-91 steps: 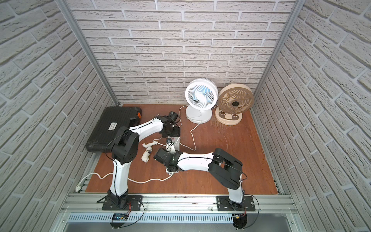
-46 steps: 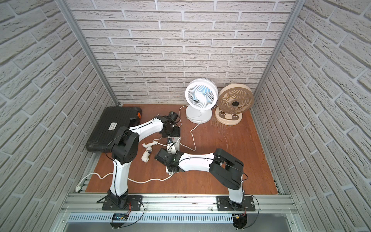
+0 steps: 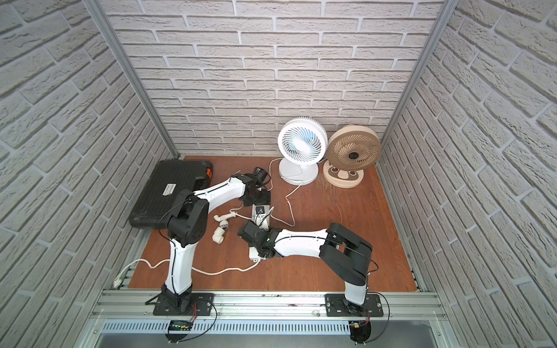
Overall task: Unplug the desk fan from the power strip
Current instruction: Remove the plug from the socket.
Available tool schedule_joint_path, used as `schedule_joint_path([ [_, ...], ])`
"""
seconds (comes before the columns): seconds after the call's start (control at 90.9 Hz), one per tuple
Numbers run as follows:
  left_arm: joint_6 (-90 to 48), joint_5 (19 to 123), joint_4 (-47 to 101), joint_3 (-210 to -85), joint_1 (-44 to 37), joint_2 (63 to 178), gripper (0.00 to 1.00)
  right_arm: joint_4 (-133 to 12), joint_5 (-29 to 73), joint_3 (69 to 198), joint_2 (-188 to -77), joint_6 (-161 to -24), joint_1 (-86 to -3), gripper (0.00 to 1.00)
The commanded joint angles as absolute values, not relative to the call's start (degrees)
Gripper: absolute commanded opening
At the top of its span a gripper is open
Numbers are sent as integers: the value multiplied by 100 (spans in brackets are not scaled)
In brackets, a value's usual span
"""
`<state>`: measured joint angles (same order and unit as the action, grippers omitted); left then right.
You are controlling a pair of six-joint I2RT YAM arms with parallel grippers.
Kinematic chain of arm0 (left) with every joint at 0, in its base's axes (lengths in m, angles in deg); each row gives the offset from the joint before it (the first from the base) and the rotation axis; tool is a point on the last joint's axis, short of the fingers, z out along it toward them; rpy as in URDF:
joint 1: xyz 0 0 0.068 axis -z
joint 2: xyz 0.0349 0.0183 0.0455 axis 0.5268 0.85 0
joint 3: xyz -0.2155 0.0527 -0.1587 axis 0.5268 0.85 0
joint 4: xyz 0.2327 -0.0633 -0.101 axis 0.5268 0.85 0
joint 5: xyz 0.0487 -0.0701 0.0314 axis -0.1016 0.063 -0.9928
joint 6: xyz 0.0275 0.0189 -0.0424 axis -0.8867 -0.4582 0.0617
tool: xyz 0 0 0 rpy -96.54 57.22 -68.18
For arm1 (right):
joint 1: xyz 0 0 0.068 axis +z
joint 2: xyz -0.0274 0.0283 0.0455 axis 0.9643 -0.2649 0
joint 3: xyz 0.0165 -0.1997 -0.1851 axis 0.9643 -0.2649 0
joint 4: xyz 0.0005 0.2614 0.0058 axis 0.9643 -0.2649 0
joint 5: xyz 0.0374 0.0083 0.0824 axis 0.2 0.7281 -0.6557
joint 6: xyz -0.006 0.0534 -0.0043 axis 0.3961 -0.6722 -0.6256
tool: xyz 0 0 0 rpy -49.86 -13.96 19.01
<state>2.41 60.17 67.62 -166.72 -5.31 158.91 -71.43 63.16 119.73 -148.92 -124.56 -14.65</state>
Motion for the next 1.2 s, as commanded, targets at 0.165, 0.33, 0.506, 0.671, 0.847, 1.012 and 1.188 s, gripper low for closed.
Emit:
schedule_joint_path([
  [0.165,334,6103,7286,-16321,-636,16224,0,-7698,6454,12217,-15035,-12363,-1443,3],
  [0.33,334,6098,7291,-16333,-631,16231,0,-7977,6674,12614,-15292,-12229,-1316,2],
  [0.506,340,6079,7311,-16334,-635,16247,0,-8154,6825,12925,-15487,-12101,-1231,3],
  [0.671,348,6070,7312,-16336,-631,16255,0,-8152,6851,12950,-15506,-12094,-1209,3],
  [0.847,364,5999,7383,-16353,-633,16262,0,-8019,6833,12774,-15371,-12156,-1213,3],
  [1.012,440,5859,7538,-16415,-637,16285,0,-7825,6780,12493,-15187,-12320,-1251,2],
  [1.188,498,5608,7805,-16556,-616,16332,0,-7576,6536,12168,-14997,-12533,-1367,3],
])
